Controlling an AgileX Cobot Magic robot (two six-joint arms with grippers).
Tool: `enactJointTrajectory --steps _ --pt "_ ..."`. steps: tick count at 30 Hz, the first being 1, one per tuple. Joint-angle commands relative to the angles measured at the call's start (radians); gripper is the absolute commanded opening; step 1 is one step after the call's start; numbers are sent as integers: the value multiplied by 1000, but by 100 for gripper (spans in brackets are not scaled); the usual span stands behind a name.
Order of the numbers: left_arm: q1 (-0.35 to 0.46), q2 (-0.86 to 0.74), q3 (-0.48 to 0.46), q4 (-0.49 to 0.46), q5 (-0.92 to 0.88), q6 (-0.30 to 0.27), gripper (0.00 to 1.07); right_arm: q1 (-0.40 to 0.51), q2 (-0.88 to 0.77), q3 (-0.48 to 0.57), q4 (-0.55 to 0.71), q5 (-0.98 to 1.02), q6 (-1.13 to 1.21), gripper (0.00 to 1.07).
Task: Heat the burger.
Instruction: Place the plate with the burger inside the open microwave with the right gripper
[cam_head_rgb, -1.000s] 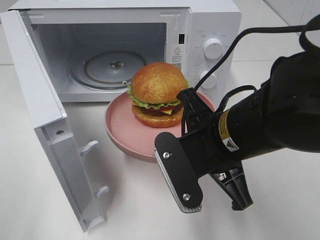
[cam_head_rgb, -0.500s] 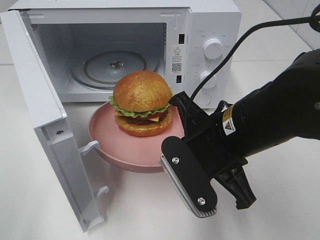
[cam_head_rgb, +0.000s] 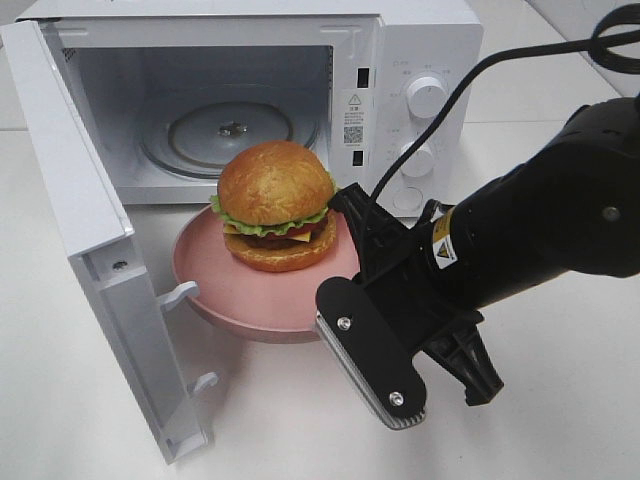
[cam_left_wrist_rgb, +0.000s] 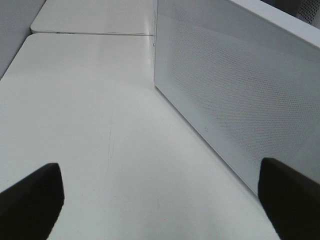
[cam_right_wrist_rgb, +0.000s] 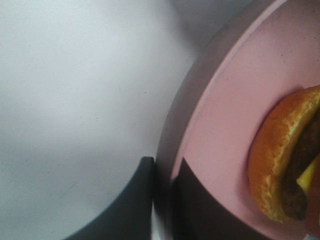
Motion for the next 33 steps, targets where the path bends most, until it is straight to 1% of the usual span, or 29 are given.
enactJointTrajectory --steps 1,2,13,21,28,33 --pt "3 -24 2 -3 -10 1 98 -5 18 -52 -11 -70 10 0" --pt "3 -24 2 -3 -10 1 98 -5 34 -74 -11 -71 10 0" --pt "3 -24 2 -3 -10 1 98 -5 127 -188 -14 -79 61 0" --pt "3 -24 2 -3 -10 1 98 -5 183 -253 -14 -79 81 0" --pt "3 -24 2 -3 -10 1 98 -19 209 -290 -14 -76 81 0" --pt "3 -24 2 -3 -10 1 98 -28 250 -347 -19 -54 95 0"
